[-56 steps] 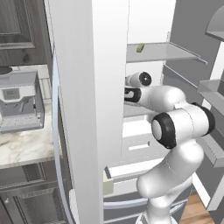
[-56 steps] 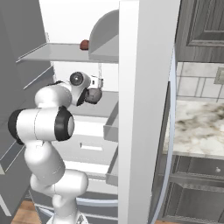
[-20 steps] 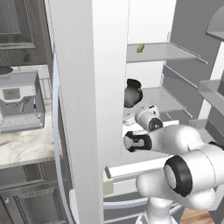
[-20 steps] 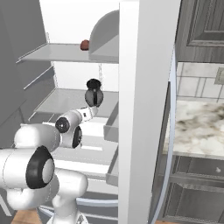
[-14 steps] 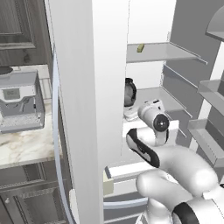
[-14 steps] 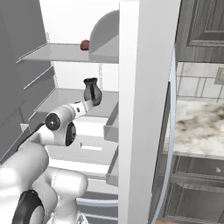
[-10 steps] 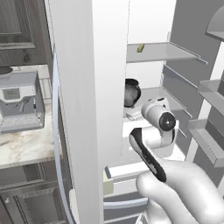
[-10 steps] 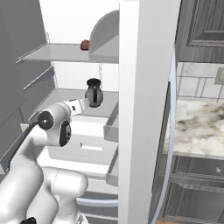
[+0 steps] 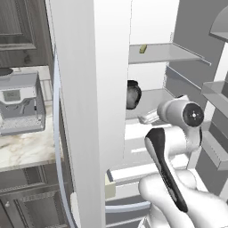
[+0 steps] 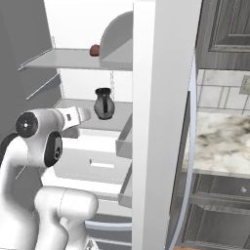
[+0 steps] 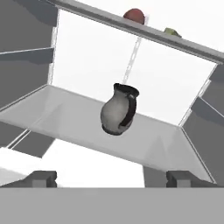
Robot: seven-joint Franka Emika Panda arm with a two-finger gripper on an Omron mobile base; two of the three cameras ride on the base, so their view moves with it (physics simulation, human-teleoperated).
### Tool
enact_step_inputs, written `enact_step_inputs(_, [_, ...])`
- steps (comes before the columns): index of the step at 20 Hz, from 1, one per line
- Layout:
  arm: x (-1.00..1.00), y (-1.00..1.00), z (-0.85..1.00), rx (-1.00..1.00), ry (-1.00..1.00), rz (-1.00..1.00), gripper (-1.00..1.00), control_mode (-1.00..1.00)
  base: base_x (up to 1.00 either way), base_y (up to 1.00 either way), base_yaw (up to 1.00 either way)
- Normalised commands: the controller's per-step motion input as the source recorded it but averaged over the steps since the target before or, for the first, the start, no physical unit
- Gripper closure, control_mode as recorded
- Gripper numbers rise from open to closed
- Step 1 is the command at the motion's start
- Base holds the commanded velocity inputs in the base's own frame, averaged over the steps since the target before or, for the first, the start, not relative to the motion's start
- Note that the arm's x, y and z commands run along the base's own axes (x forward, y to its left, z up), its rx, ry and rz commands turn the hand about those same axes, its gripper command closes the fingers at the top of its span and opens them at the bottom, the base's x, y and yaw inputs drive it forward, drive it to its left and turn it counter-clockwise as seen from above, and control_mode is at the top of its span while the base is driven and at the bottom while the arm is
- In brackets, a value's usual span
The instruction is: Move the pork loin and butter stick from the second highest shelf to the top shelf to make space. Then, place the pitcher from the counter on the cleared second highest shelf.
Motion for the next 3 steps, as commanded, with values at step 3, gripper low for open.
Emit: enact_step_inputs(3, [-0.79, 0.0, 0.58, 0.0, 0.11, 0.0, -1.0, -1.0, 0.0, 0.0, 0.0])
